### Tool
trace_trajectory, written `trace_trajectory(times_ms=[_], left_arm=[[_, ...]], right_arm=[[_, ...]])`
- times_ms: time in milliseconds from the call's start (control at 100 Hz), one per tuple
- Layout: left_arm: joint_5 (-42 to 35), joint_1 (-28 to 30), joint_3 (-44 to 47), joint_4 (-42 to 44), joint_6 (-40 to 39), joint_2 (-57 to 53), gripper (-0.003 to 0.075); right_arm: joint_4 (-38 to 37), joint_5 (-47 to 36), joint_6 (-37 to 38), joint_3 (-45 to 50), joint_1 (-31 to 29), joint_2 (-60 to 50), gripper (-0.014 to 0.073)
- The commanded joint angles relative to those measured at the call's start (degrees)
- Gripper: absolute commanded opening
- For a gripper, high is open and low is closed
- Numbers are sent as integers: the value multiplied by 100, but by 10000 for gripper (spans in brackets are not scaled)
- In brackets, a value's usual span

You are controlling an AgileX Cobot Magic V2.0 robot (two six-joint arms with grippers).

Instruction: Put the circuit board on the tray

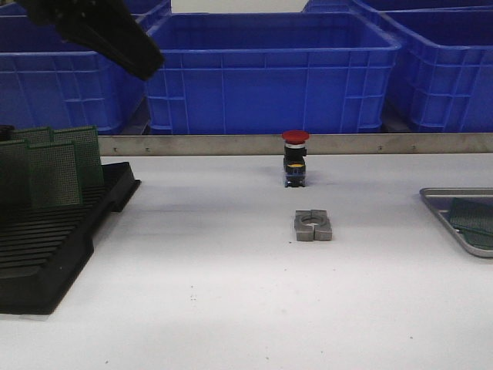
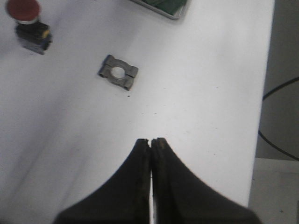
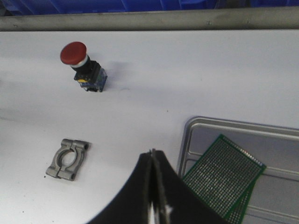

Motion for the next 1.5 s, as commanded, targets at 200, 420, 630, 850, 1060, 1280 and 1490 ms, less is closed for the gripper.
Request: trace_trajectory(times_ms=[200, 420, 630, 850, 1060, 1280, 1490], left_arm=[[-1041, 194, 32, 739, -1125, -1181, -20], [-2686, 194, 846, 1339, -2051, -2254, -20], [-4128, 194, 1974, 1406, -2205, -3452, -20], [-5168, 194, 3278, 1406, -2205, -4637, -20], [-5791, 194, 4400, 1395, -2205, -5857, -20], [-5943, 194, 5273, 1338, -2205, -7061, -20], [-5965, 194, 5761, 1338, -2205, -7820, -20]], right_arm=[[90, -711, -86, 39, 616, -1025, -60], [90, -1902, -86, 741, 1146, -1866, -60], [90, -2464, -86, 1314, 1249, -2799, -60], [90, -2110, -86, 1658, 1249, -4052, -60], [90, -2040, -86, 2024, 1249, -5312, -60], [90, -2013, -86, 2556, 1249, -6279, -60], [90, -1995, -86, 2903, 1249, -6667, -60]])
